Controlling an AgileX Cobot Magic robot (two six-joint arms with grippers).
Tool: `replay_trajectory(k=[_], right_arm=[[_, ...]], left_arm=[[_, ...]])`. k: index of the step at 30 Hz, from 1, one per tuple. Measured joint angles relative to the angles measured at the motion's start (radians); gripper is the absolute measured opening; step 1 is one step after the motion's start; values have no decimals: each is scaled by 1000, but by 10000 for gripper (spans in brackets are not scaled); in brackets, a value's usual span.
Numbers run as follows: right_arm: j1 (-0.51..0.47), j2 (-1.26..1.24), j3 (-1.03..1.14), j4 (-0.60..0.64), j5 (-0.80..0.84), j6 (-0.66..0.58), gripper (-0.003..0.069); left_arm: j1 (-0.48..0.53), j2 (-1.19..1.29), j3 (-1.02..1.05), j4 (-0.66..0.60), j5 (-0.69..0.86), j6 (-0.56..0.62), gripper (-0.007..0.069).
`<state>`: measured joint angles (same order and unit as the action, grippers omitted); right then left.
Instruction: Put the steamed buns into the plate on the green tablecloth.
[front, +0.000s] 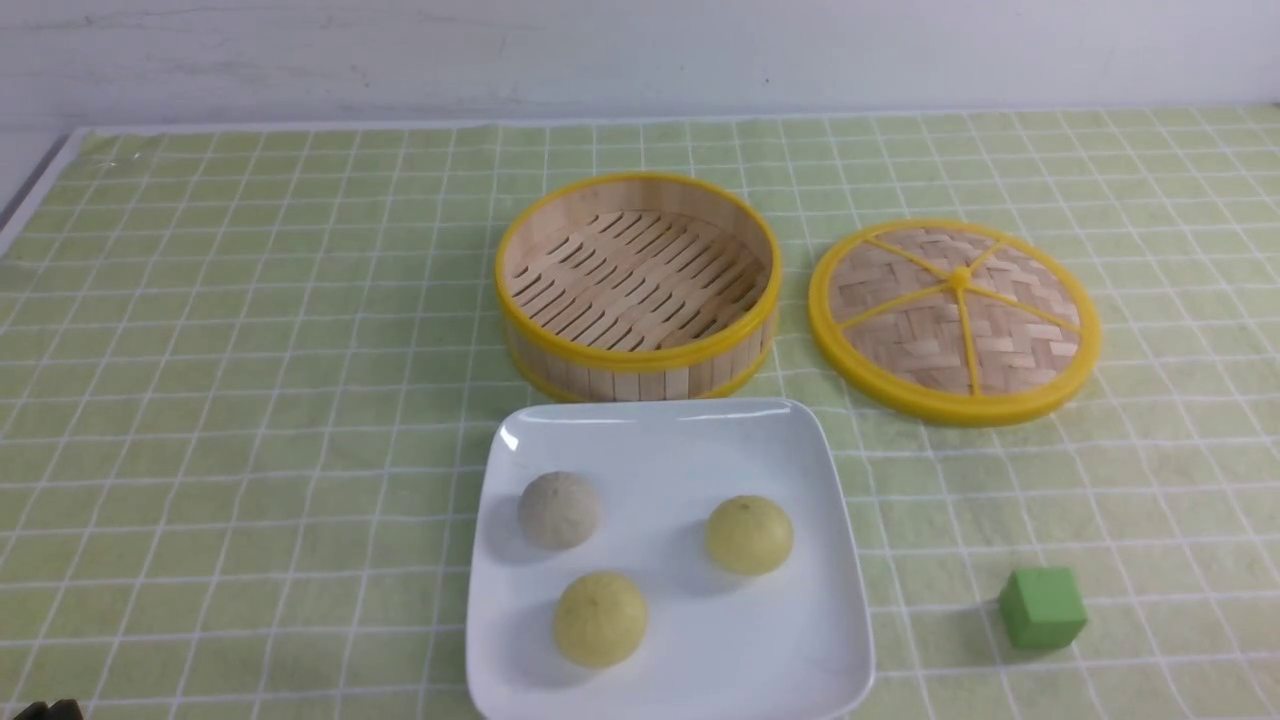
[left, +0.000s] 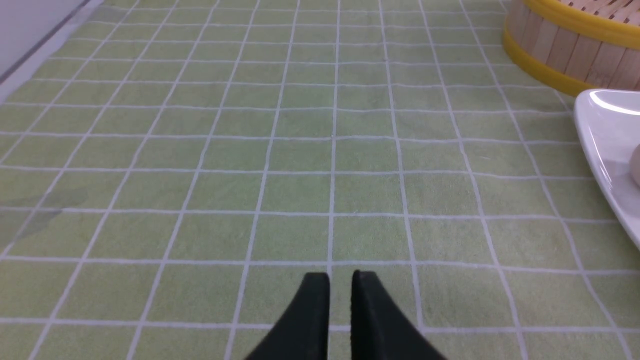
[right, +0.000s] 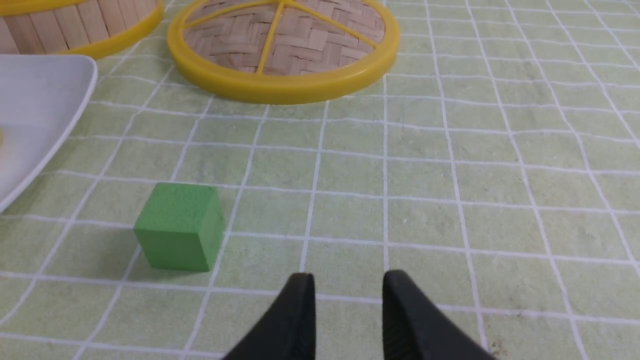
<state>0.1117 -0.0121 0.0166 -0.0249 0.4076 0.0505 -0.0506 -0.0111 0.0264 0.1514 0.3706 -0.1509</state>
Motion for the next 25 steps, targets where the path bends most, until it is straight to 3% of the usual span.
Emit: replay_trajectory(k=[25], right_arm=[[0, 0, 0, 0, 0, 0, 237]], left_arm=[[0, 0, 0, 1, 0, 0, 128]])
